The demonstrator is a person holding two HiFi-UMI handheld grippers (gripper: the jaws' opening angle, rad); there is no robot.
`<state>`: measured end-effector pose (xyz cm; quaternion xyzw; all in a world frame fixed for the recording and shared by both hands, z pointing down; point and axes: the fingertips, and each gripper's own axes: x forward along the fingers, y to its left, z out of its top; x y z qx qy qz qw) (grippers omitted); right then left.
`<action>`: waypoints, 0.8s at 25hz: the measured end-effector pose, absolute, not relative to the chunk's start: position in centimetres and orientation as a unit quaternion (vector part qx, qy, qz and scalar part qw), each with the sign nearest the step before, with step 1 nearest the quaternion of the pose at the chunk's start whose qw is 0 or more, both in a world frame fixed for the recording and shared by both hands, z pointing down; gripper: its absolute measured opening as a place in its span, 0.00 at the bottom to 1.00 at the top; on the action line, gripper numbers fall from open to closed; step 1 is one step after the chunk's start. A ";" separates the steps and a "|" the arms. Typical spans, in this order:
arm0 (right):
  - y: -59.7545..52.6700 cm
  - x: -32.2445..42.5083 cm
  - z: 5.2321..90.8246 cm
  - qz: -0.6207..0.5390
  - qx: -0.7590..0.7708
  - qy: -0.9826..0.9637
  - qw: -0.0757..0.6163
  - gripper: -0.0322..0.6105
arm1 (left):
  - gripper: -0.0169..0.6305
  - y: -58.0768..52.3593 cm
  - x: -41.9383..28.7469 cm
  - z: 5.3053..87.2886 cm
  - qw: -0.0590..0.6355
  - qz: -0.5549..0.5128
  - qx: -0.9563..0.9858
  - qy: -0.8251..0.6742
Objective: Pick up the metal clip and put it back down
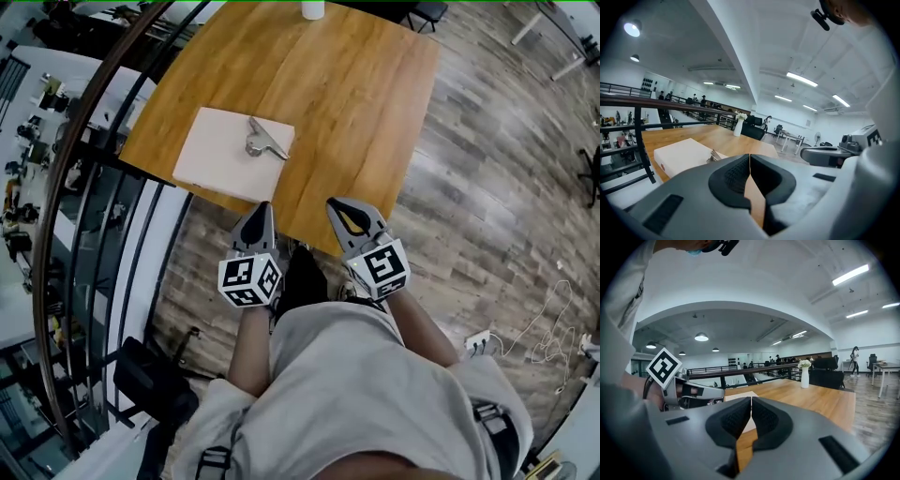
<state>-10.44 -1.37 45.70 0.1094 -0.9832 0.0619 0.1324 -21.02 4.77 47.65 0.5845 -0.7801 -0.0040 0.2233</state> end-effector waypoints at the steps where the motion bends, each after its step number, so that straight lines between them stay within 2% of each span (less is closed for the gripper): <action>1: -1.8 -11.4 46.1 0.068 0.112 -0.982 0.137 0.09 | 0.07 4.1 -22.1 48.1 0.231 -0.003 0.586 -0.776; 13: -6.0 -19.5 51.5 0.120 0.150 -0.964 0.183 0.09 | 0.07 -0.9 -30.5 53.9 0.319 0.011 0.597 -0.736; 20: -6.8 -21.6 53.0 0.130 0.172 -0.955 0.205 0.09 | 0.07 -2.2 -32.5 56.4 0.397 -0.061 0.595 -0.696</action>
